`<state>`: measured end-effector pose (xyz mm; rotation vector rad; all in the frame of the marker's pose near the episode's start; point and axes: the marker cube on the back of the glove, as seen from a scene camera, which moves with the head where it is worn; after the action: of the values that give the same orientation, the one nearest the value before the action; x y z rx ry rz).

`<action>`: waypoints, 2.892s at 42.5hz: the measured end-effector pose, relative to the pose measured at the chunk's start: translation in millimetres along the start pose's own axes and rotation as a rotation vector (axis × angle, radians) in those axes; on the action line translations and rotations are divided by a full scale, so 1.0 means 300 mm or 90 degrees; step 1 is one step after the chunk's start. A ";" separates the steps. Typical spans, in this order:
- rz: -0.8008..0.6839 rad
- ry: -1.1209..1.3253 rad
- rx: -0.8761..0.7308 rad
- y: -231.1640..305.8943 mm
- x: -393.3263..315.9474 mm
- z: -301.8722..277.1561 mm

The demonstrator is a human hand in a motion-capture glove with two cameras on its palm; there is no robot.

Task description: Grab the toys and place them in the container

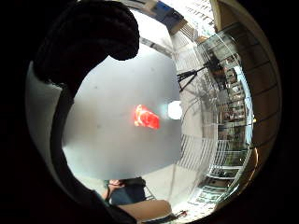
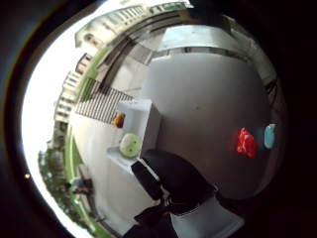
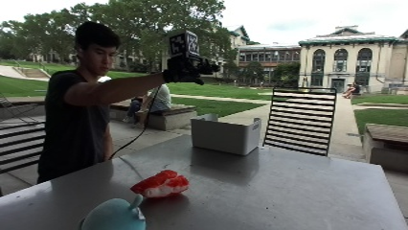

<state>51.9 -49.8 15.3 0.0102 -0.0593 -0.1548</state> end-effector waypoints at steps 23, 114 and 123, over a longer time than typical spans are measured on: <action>0.217 0.029 -0.038 0.179 0.730 0.284; 0.353 -0.041 -0.147 0.345 0.905 0.750; 0.334 -0.030 -0.077 0.232 0.802 0.473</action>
<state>291.6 -18.9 172.1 -0.1291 -0.0970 0.3654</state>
